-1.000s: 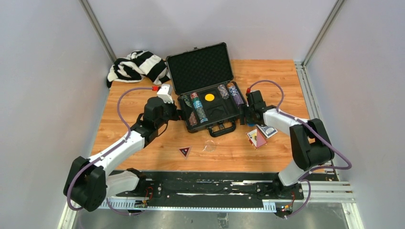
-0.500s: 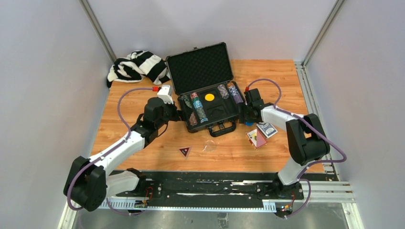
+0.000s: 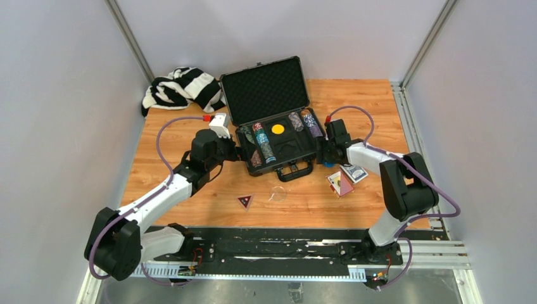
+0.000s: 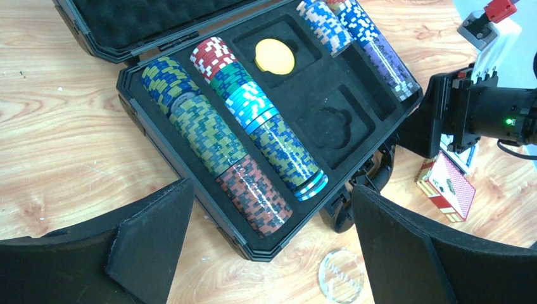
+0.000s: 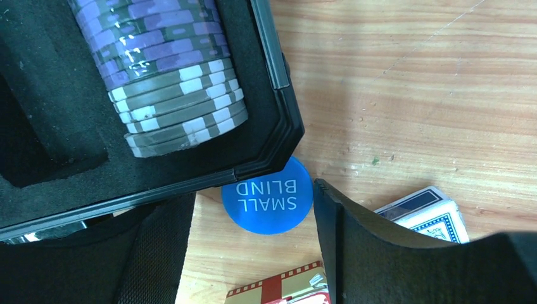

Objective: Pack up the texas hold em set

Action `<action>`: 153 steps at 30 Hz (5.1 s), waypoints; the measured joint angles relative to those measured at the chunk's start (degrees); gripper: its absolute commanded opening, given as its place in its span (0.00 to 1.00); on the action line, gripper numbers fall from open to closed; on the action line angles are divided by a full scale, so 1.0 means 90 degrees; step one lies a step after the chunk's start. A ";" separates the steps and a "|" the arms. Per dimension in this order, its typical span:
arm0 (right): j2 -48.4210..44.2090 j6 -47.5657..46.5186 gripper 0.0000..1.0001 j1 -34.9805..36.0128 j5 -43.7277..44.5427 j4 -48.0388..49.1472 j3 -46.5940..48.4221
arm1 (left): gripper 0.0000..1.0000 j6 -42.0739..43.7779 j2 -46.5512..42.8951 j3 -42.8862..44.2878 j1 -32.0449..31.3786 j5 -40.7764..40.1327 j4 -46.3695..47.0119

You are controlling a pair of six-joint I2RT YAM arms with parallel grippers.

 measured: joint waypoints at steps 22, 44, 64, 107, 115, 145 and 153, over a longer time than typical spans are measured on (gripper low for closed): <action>-0.0821 0.0160 0.49 0.0267 0.0002 -0.0090 -0.0787 | 1.00 -0.0117 0.0002 0.0000 0.0000 0.0095 0.0000; -0.1452 0.0170 0.49 0.0311 -0.0005 -0.0746 -0.0775 | 1.00 -0.0155 0.0155 0.0000 0.0000 0.0175 0.0007; -0.1797 -0.0172 0.51 0.1416 0.0134 -0.0794 -0.0442 | 0.98 -0.0896 0.1365 0.0675 0.0000 0.1792 0.0017; 0.1418 -0.0969 0.52 0.2038 0.0444 -0.1100 0.3106 | 0.98 -0.0646 0.0636 0.0940 0.0279 0.1205 -0.1906; 0.1681 -0.0957 0.52 0.2016 0.0187 -0.1100 0.3155 | 0.98 -0.0595 0.0729 0.0923 0.0330 0.1151 -0.1921; 0.1542 -0.0782 0.36 0.1872 0.0352 -0.1003 0.3308 | 0.98 -0.0430 0.0996 0.0750 0.0342 0.1224 -0.1591; 0.1702 -0.0758 0.35 0.1848 0.0345 -0.0954 0.3334 | 0.98 -0.0384 0.1008 0.0619 0.0342 0.1229 -0.1528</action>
